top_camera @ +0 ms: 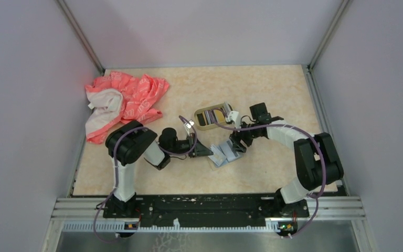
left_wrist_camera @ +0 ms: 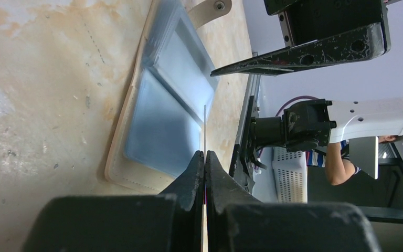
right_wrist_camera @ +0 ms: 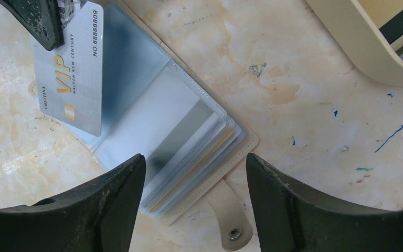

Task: Put the credit cards into the card holder
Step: Insert the credit card into the card slot.

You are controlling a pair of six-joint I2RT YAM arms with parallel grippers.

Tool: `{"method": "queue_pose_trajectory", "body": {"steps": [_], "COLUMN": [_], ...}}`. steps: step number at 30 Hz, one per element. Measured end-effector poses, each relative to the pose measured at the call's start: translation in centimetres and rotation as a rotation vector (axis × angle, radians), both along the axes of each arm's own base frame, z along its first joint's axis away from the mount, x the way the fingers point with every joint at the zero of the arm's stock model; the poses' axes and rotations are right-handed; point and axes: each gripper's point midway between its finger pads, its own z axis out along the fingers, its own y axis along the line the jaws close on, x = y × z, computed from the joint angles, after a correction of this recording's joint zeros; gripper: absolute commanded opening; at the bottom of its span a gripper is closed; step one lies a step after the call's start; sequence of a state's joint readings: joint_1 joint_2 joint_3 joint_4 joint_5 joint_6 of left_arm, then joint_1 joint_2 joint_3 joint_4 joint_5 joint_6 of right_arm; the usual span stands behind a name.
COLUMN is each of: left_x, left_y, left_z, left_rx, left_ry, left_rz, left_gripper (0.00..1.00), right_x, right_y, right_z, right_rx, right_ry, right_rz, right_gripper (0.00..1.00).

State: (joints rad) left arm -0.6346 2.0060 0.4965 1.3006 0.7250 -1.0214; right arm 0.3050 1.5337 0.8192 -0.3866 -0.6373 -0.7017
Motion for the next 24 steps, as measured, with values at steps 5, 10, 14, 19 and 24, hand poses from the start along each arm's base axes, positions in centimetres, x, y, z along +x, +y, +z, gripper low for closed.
{"method": "queue_pose_trajectory", "body": {"steps": [5,10,14,19,24], "left_x": [-0.2,-0.4,-0.3,-0.3,-0.7], "left_y": [-0.1,-0.3,-0.4,-0.4,-0.2], "left_z": [-0.8,-1.3,-1.6,-1.5,-1.1], "left_rx": [0.012,0.018,0.019,0.002,-0.02], "left_ry": [0.024,0.041,0.057,0.073,0.074], "left_rz": [-0.002,-0.005,-0.003,0.001,0.004], "left_gripper": [0.0,0.0,0.0,0.0,0.0], "right_x": [0.2,0.1,0.0,0.1,0.0], "right_y": [-0.2,-0.2,-0.1,0.0,0.3], "right_z": [-0.4,-0.6,-0.9,-1.0,-1.0], "right_rx": [-0.016,-0.028,-0.034,-0.035,-0.035], "right_ry": [0.01,0.013,0.02,0.025,0.029], "right_rz": [-0.012,-0.012,-0.007,-0.003,0.005], "right_gripper": [0.68,0.67,0.66,0.62,0.61]}}
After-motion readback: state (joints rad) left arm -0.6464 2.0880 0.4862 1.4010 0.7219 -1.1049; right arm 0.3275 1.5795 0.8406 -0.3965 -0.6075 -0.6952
